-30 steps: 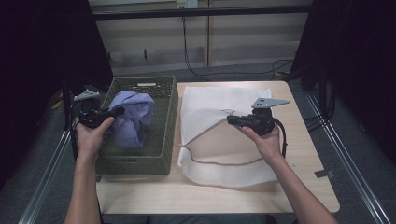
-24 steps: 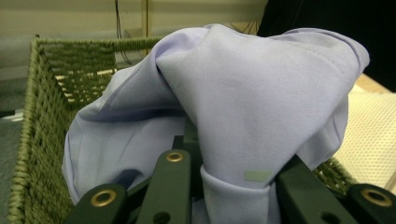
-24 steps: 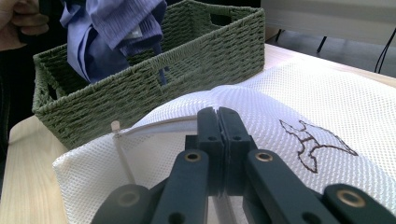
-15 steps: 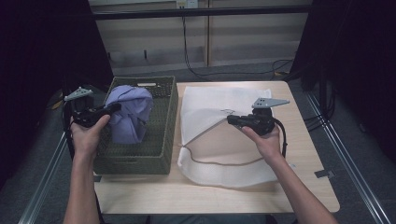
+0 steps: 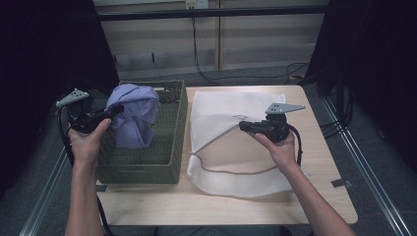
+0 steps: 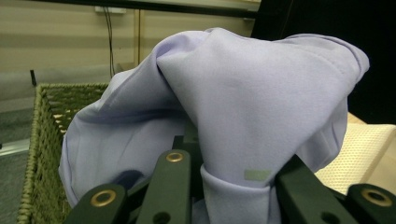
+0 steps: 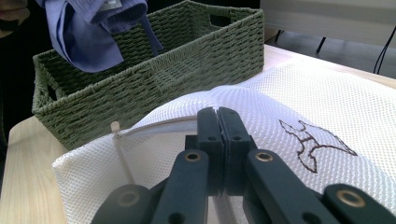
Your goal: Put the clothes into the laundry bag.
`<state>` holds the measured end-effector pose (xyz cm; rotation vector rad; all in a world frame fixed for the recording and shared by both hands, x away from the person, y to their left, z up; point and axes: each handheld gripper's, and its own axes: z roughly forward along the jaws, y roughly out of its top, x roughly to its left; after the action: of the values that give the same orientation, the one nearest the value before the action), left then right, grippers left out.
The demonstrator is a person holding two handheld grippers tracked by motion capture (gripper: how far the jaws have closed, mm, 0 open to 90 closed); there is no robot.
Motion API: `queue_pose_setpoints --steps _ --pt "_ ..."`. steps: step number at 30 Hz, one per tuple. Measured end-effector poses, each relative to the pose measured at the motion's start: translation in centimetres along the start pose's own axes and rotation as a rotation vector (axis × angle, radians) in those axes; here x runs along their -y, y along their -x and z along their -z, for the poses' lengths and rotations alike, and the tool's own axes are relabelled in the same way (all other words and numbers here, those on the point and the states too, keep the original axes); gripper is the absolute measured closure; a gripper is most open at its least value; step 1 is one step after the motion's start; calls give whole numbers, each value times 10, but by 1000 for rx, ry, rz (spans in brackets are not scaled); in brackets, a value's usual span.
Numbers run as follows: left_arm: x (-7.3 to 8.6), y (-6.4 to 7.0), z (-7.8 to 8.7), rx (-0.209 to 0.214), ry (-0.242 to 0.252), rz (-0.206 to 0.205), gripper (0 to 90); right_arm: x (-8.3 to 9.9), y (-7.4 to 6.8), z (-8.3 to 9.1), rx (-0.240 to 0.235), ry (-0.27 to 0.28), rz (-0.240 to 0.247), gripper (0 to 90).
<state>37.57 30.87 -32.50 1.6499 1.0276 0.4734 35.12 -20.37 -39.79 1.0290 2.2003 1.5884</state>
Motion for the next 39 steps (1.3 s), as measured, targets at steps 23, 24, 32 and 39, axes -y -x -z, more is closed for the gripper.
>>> queue_pose_setpoints --steps 23,24,32,39 --pt "-19 26 24 67 102 -78 780 -1 1 2 2 4 9 892" --pt "-19 27 25 69 106 -78 780 -1 0 2 2 1 9 892" --pt "-26 38 32 94 142 -103 780 -1 1 1 2 -3 9 893" --pt "-35 55 43 125 179 -142 780 0 1 0 0 -6 8 893"
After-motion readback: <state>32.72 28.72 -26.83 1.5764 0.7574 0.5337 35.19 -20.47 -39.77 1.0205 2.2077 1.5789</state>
